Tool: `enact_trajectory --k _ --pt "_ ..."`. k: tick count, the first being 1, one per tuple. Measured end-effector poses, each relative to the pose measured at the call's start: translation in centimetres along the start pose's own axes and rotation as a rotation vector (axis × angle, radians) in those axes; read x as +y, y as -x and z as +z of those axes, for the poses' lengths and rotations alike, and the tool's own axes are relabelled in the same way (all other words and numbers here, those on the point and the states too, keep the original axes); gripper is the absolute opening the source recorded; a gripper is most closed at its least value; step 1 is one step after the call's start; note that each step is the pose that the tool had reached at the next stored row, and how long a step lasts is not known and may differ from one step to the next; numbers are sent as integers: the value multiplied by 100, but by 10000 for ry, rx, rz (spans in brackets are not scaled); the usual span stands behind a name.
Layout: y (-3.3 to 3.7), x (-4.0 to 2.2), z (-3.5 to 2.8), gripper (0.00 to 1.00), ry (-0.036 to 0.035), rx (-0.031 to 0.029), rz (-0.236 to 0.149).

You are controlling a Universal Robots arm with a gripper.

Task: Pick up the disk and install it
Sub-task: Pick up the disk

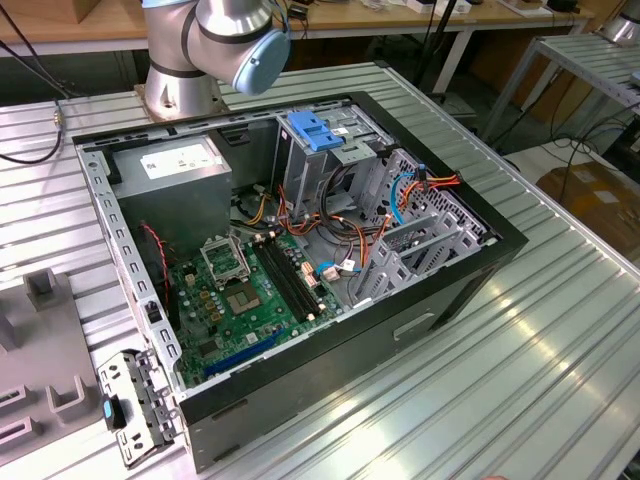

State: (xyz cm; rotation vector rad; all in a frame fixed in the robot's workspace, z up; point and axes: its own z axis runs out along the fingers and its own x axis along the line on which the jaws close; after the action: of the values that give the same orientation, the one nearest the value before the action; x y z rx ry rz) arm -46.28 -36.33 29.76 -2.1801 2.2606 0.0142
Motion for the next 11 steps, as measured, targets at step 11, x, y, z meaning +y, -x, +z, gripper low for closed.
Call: enact_trajectory --k 11 --pt "0 11 19 45 -242 93 -2"
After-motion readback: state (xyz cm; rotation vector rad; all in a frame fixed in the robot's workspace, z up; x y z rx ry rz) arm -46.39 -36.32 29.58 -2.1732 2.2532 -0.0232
